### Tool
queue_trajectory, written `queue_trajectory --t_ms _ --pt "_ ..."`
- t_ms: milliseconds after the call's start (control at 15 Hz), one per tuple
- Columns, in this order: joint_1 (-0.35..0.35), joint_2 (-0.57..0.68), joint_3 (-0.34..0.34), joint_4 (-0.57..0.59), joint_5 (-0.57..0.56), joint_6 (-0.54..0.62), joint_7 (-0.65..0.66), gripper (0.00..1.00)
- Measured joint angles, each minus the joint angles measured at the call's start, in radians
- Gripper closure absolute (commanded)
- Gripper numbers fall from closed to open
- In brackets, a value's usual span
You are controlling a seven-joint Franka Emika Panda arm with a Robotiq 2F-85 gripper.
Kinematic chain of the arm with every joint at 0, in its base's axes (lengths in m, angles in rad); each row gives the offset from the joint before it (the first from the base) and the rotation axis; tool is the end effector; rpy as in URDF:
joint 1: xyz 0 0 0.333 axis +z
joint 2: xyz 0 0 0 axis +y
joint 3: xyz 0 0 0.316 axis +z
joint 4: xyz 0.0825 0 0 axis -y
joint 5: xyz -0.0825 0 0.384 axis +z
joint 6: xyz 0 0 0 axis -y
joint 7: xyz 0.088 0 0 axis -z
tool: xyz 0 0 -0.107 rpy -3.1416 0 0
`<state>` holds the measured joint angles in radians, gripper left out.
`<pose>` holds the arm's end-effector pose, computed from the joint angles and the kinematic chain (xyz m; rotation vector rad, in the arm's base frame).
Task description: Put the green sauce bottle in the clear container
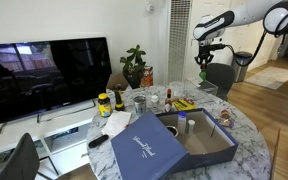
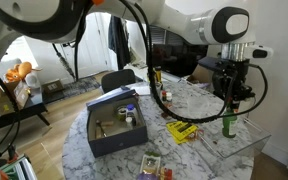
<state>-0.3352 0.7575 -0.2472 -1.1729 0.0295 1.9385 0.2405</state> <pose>0.6585 -0.3678 0.3527 2.7815 -1.1195 0.0069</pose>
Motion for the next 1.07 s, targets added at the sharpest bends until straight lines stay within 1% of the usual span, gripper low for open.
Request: queue_trajectory --t_ms 533,1067 --pt "-0.059 0.067 0.031 -0.018 0.115 -0.002 -0.019 0.92" --pt "-0.063 0.091 0.039 -0.021 0.119 -0.002 -0.025 0.92"
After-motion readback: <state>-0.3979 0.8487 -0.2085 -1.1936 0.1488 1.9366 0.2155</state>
